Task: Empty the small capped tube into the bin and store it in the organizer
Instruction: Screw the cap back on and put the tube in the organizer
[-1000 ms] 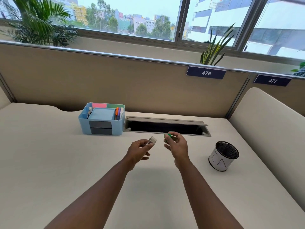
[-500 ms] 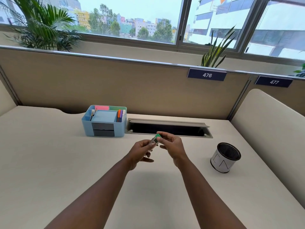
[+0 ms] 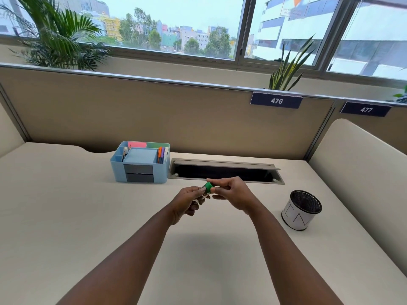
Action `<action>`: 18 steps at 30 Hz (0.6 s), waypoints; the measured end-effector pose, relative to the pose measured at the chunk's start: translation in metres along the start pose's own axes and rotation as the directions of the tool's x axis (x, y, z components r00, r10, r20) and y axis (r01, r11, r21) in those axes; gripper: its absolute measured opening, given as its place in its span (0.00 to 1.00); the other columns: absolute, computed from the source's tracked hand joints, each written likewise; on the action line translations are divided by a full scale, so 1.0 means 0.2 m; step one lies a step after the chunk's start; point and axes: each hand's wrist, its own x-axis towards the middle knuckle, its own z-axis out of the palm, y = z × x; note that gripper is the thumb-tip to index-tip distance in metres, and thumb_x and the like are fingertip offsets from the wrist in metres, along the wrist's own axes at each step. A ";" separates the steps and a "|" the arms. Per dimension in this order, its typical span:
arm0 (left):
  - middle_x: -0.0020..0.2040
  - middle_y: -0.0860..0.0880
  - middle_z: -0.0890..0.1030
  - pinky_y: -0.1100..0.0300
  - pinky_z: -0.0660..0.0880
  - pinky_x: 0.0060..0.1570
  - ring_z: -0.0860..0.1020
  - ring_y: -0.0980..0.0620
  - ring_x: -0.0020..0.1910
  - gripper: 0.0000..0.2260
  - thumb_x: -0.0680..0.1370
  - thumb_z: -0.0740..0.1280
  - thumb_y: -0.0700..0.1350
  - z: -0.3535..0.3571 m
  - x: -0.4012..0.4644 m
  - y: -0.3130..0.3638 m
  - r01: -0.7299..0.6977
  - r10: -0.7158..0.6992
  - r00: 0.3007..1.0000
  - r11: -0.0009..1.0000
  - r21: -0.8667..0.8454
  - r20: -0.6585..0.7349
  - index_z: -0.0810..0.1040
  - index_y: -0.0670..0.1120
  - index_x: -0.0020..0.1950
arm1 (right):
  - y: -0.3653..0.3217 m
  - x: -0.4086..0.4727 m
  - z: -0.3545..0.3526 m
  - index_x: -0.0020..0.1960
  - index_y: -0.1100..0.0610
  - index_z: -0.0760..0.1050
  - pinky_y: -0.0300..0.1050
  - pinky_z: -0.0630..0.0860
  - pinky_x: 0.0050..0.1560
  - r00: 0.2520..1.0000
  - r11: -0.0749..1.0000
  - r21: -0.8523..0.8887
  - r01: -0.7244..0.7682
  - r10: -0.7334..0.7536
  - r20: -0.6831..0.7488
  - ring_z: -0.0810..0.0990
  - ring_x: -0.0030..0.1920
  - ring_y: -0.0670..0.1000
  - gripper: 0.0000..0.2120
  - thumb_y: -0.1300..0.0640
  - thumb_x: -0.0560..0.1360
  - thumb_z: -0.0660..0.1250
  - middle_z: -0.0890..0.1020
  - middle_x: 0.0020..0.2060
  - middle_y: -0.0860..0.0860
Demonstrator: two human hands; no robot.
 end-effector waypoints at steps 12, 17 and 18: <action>0.34 0.49 0.70 0.69 0.59 0.22 0.61 0.57 0.26 0.15 0.81 0.53 0.51 0.06 0.01 -0.01 -0.013 0.013 1.000 1.000 0.027 -0.025 0.72 0.46 0.41 | 0.02 0.01 0.00 0.59 0.68 0.74 0.30 0.79 0.43 0.998 0.999 -0.045 0.012 -0.015 -0.065 0.79 0.49 0.53 0.15 0.68 0.72 0.66 0.80 0.54 0.65; 0.34 0.50 0.69 0.68 0.59 0.24 0.61 0.57 0.27 0.13 0.81 0.52 0.51 0.09 0.01 -0.01 -0.031 0.031 0.999 0.996 0.081 -0.007 0.71 0.48 0.43 | 0.03 0.00 -0.01 0.58 0.68 0.75 0.30 0.80 0.42 0.997 1.000 -0.012 -0.022 0.021 -0.077 0.80 0.49 0.54 0.14 0.68 0.72 0.66 0.81 0.54 0.66; 0.34 0.50 0.69 0.67 0.58 0.25 0.61 0.57 0.27 0.13 0.81 0.52 0.51 0.09 0.02 -0.02 -0.029 0.029 1.000 0.996 0.083 0.002 0.70 0.47 0.43 | 0.03 0.00 -0.01 0.58 0.68 0.75 0.30 0.80 0.42 0.997 0.999 -0.012 -0.030 0.029 -0.076 0.80 0.49 0.54 0.14 0.68 0.72 0.66 0.81 0.54 0.66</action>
